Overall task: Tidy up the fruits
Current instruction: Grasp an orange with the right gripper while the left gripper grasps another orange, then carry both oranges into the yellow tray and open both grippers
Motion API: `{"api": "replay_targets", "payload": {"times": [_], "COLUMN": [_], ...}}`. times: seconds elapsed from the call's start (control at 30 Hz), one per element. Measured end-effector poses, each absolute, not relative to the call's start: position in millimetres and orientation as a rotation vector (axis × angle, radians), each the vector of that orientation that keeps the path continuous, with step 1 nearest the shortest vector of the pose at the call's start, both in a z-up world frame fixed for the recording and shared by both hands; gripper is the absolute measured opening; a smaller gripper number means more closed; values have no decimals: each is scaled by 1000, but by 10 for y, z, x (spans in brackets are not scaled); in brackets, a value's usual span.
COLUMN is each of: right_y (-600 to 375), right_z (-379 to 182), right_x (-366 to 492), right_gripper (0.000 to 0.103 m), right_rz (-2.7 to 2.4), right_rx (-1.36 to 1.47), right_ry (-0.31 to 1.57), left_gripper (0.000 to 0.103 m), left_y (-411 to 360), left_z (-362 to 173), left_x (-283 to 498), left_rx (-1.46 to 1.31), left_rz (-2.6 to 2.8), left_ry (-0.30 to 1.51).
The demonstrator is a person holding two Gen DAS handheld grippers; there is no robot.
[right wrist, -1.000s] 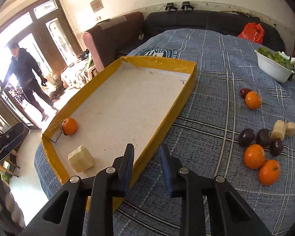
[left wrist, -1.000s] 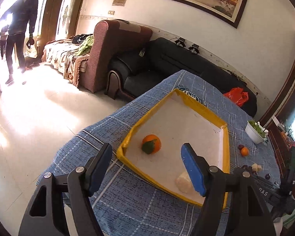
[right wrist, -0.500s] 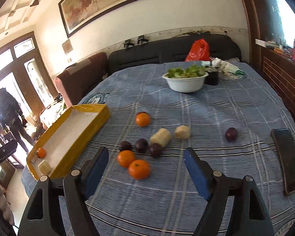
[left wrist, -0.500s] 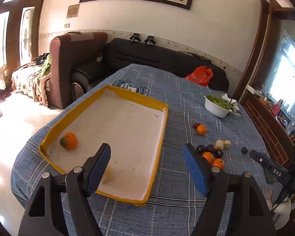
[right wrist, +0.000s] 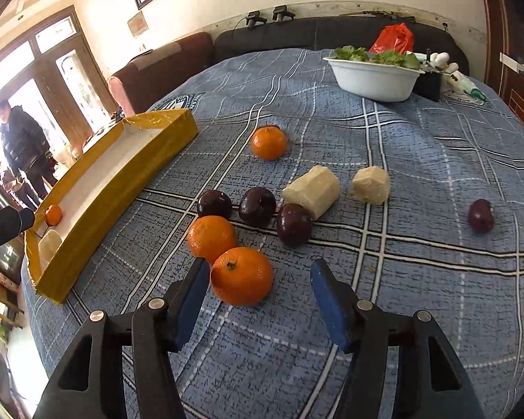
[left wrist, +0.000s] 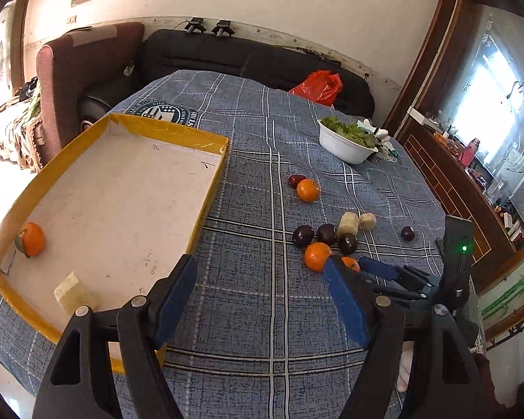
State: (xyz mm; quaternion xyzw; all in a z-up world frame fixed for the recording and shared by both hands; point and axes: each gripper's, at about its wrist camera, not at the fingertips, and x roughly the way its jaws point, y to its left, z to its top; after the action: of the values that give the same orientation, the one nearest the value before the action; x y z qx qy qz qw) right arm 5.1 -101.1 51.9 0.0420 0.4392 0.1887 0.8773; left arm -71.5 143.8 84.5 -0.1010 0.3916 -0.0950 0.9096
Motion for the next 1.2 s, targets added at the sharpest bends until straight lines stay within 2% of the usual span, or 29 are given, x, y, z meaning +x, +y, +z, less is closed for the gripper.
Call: {"api": "replay_targets", "payload": {"times": [0.07, 0.4, 0.57, 0.63, 0.7, 0.97, 1.2], "right_y": [-952, -1035, -1283, -1330, -1341, -1325, -1259], "right_z": [473, 552, 519, 479, 478, 479, 522], "right_x": [90, -188, -244, -206, -204, -195, -212], "right_gripper": [42, 42, 42, 42, 42, 42, 42], "right_rz": [446, 432, 454, 440, 440, 443, 415], "right_rx": [94, 44, 149, 175, 183, 189, 151], "right_ry": [933, 880, 917, 945, 946, 948, 935], "left_gripper": [75, 75, 73, 59, 34, 34, 34], "left_y": [1360, 756, 542, 452, 390, 553, 1188], "left_z": [787, 283, 85, 28, 17, 96, 473], "left_x": [-605, -91, 59, 87, 74, -15, -322], "left_rx": [-202, -132, -97, -65, -19, -68, -190], "left_rz": [-205, -275, -303, -306, -294, -273, -216], "left_ry": [825, 938, 976, 985, 967, 945, 872]}}
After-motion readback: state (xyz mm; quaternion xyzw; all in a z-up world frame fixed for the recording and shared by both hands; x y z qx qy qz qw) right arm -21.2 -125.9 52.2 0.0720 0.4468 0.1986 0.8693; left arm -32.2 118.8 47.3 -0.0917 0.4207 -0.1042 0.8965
